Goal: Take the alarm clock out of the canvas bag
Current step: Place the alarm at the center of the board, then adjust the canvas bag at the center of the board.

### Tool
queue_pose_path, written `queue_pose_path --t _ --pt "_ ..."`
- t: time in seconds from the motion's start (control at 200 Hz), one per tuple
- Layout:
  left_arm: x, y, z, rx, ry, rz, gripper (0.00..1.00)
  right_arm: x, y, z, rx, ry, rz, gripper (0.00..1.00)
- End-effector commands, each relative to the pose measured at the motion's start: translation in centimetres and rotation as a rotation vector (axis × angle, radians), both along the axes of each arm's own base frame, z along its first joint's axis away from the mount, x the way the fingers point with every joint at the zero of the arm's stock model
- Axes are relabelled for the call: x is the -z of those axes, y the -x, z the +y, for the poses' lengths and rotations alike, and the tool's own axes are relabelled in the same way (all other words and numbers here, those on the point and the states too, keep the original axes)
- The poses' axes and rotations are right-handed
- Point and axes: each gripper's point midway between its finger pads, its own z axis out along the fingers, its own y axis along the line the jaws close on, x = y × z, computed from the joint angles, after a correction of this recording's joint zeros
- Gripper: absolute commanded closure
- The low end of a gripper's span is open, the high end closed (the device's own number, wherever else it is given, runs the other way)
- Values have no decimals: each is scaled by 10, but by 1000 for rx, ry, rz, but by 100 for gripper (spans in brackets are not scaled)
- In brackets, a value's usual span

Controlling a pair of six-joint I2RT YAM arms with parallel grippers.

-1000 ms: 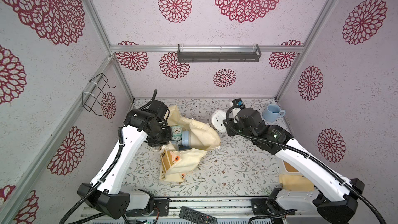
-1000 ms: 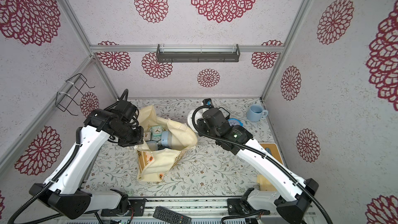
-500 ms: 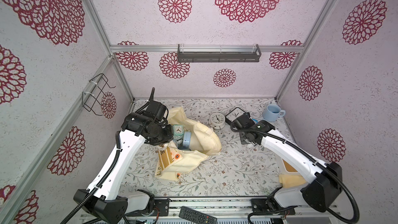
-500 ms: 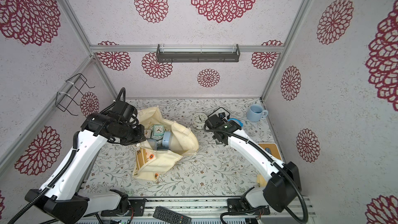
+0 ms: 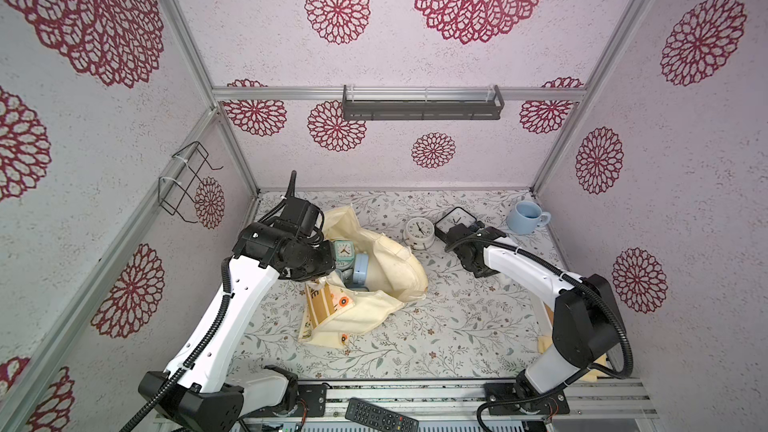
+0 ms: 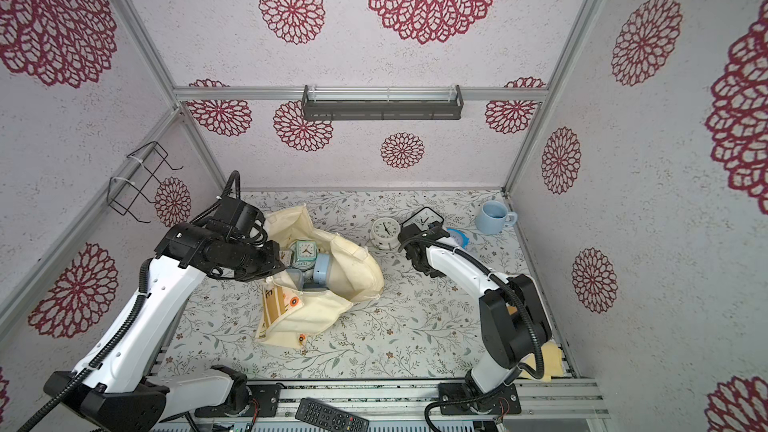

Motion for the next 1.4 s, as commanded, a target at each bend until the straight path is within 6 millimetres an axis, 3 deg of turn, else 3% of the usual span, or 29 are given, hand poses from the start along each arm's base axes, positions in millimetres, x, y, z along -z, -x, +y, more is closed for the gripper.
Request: queue_pose_path --t 0.0,0.235,0.44,0.645,0.781,1.141,1.266,1.326,1.396 --pt "-15 -12 -7 2 51 -76 100 -11 0 -27 40 79 -6 63" --pt "-15 -9 -6 6 48 -69 100 1 -21 -49 79 159 18 59" --pt "-16 -6 -4 1 42 -67 100 18 -38 -52 86 159 38 55" --pt "-18 -8 -3 -4 35 -67 100 40 -42 -42 84 87 68 50" --pt "-18 -9 -3 -6 33 -64 100 56 -39 -24 49 -58 81 46" --pt "-20 -10 -4 -10 38 -64 100 75 -29 -3 42 -234 91 39" --pt "-25 -8 -3 -12 43 -75 100 48 -38 12 22 -344 2 37" --pt "-26 -6 -3 -4 42 -80 100 18 -46 26 -14 -447 -79 36" --pt "-23 -1 -4 14 45 -69 100 -36 -56 54 -107 -631 -205 36"
